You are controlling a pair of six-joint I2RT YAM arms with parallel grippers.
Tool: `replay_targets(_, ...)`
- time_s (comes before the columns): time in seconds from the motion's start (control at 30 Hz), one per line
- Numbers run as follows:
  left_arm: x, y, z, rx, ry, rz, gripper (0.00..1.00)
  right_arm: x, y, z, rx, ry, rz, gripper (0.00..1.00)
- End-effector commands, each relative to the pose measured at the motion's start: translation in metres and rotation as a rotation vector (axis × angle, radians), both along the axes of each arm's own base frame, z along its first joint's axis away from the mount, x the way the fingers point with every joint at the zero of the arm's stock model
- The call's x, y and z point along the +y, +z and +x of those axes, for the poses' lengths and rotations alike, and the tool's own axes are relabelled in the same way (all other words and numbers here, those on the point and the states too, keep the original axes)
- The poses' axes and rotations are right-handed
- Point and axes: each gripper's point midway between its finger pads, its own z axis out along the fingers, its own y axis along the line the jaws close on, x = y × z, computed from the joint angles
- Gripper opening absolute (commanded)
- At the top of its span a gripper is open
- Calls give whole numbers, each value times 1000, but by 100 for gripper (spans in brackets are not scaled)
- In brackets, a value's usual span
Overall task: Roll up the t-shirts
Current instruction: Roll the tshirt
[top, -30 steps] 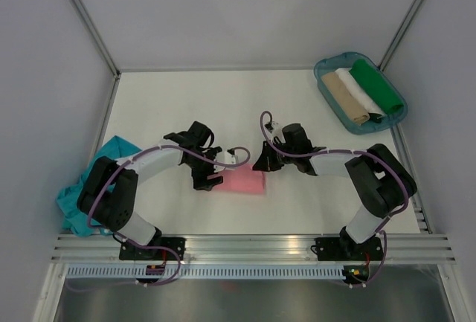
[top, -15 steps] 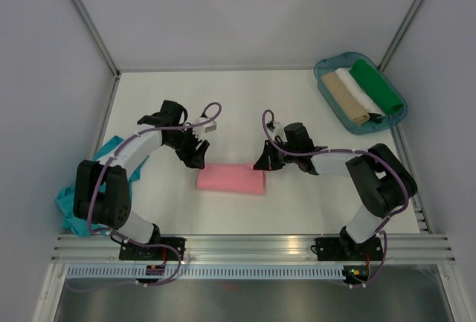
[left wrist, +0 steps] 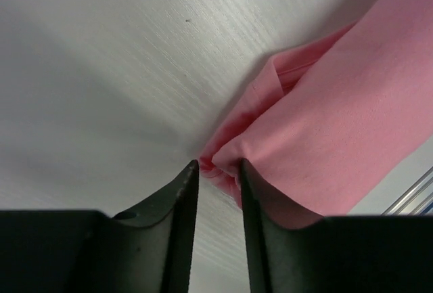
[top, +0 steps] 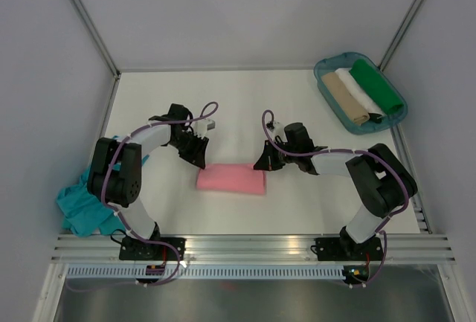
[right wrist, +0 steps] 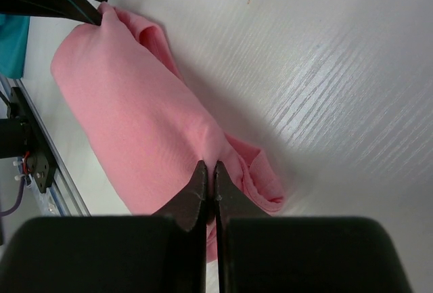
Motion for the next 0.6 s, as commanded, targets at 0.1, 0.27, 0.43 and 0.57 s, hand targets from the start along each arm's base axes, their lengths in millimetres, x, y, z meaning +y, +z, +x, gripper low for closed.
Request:
replay_targets(0.1,-9,8,14,-9,57,-48,3,2,13,0,-34,44,16,0)
replay_targets(0.27,-6,26,22,-66,92,-59,2,0,32,-6,-24,57,58,0)
replay_targets(0.43,-1,30,38,-104,132,-39,2,-13,27,8,21,-13,64,0)
replay_targets(0.57,-4,20,43,-80,144,-44,2,-17,4,17,63,-44,28,0)
